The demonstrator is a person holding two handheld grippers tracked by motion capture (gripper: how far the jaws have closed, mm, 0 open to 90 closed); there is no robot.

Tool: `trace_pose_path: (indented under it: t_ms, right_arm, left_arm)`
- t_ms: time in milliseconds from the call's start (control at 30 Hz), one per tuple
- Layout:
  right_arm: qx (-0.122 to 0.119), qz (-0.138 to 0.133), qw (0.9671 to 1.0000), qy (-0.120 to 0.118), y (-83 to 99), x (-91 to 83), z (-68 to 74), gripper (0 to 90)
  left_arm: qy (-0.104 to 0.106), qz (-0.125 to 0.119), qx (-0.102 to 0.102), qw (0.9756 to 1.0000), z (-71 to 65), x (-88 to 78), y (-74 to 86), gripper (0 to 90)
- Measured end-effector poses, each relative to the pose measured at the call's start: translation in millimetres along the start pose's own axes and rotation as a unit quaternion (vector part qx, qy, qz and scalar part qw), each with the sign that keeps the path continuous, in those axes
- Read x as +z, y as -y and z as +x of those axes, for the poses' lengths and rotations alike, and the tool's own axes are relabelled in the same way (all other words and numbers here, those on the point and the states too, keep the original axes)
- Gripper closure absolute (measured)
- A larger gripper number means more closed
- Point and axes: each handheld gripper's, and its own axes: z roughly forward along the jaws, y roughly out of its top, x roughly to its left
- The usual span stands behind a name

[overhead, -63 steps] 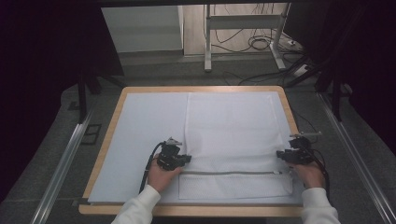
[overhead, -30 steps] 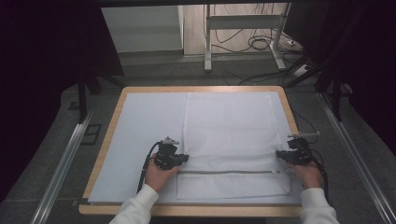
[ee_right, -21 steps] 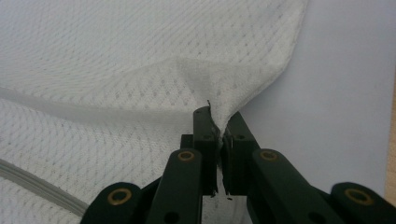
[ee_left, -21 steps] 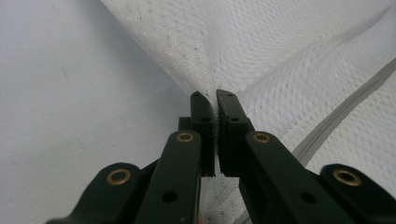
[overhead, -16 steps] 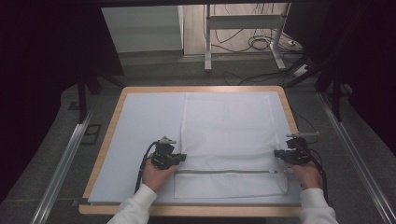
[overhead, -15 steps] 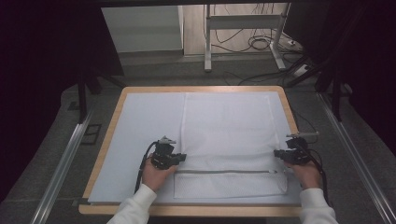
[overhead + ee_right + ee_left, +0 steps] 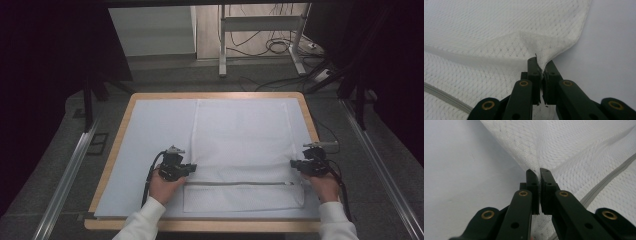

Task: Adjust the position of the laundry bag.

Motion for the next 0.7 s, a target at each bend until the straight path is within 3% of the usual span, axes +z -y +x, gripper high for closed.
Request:
trace_pose_path:
  t_ms: [700]
  right_arm:
    - [-0.019,-0.010,0.9996,-0.019,-3.1,1.9,16.9,84.8]
  left_arm:
    - [-0.004,-0.011,-0.011,0.9999,14.2,-17.0,5.0,87.9]
